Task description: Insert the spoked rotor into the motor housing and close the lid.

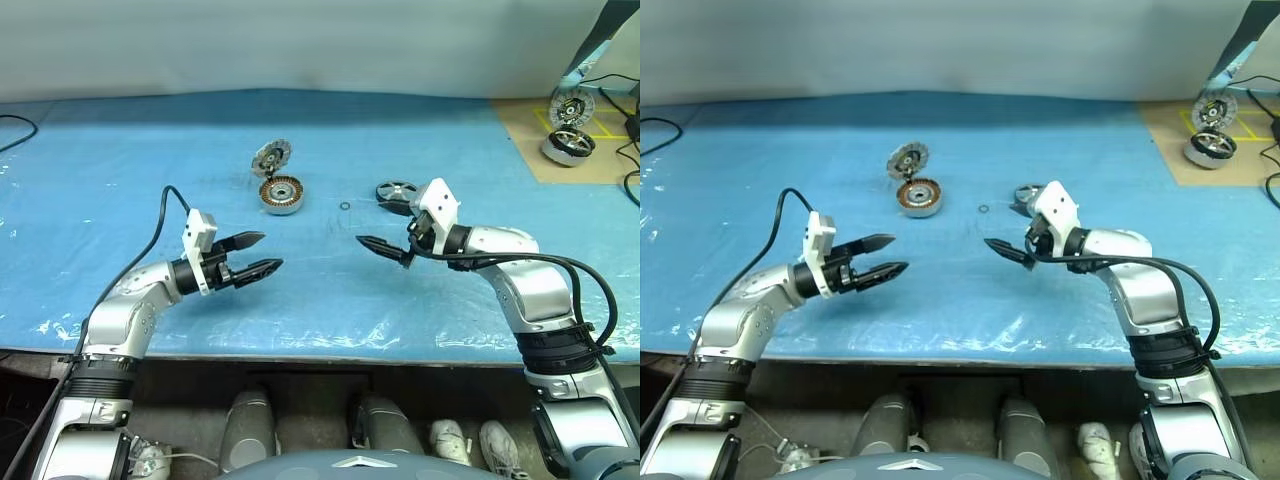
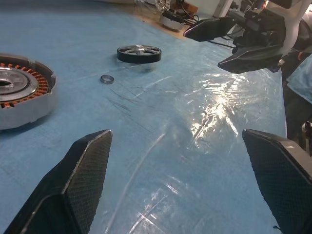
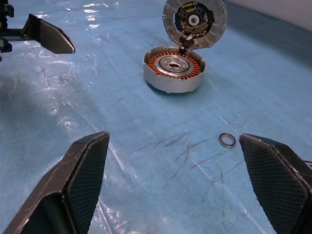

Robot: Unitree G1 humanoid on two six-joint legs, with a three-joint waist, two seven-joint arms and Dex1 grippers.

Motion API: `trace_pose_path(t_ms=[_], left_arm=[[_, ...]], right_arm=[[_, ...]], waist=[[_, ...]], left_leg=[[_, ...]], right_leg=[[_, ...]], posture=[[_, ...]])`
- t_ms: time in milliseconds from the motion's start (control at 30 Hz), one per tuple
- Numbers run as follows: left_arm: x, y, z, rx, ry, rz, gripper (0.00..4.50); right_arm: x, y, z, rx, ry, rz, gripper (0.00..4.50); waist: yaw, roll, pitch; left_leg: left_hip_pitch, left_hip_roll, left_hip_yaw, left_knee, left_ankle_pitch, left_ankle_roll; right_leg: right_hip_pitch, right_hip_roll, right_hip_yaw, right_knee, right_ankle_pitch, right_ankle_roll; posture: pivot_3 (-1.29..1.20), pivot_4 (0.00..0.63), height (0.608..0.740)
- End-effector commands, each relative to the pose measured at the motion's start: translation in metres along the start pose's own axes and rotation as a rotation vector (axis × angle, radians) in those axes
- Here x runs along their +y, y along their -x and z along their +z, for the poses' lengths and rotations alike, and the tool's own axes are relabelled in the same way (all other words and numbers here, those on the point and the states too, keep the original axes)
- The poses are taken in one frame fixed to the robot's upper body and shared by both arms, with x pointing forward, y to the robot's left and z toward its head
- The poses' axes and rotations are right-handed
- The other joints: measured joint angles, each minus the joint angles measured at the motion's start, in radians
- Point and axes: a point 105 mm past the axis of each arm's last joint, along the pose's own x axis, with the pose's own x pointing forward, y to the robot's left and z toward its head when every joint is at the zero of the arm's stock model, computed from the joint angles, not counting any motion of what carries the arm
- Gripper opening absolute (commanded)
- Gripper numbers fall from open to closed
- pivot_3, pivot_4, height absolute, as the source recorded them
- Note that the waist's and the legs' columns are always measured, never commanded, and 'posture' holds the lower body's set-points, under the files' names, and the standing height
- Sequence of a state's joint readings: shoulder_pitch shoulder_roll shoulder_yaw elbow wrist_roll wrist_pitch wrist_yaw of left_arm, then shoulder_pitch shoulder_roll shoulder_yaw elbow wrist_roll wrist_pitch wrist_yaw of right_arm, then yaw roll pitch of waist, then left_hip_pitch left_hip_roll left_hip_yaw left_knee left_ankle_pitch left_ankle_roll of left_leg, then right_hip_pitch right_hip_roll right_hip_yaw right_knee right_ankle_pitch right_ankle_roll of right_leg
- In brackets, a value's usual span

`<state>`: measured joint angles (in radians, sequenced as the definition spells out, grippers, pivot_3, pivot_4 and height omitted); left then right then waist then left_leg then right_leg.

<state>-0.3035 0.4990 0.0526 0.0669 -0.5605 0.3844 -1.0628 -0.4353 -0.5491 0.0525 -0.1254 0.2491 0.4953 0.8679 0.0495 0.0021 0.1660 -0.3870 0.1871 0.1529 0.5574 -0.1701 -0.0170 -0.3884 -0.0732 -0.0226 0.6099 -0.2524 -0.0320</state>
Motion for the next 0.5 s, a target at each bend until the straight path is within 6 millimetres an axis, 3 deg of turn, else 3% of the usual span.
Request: trace_pose_path(t_ms=[33,500], left_arm=[[0.006,-0.001,0.013,-0.024,-0.076,0.018,4.48],[0.028,-0.016,0.028,-0.099,-0.118,0.090,4.48]], right_arm=[[0.006,0.002,0.012,-0.037,0.028,0.032,4.50],[0.003,0.004,0.012,-0.018,0.057,0.006,4.50]], waist=[[0.001,0.000,0.000],[0.002,0.000,0.000]], left_leg=[[0.000,0.000,0.000,0.000,0.000,0.001],[-0.001,0.000,0.000,0.002,0.001,0.001]], right_leg=[[0.000,0.000,0.000,0.000,0.000,0.000],[0.000,0.000,0.000,0.001,0.000,0.000]], posture=[[0.00,0.150,0.740],[0.00,0.150,0.740]])
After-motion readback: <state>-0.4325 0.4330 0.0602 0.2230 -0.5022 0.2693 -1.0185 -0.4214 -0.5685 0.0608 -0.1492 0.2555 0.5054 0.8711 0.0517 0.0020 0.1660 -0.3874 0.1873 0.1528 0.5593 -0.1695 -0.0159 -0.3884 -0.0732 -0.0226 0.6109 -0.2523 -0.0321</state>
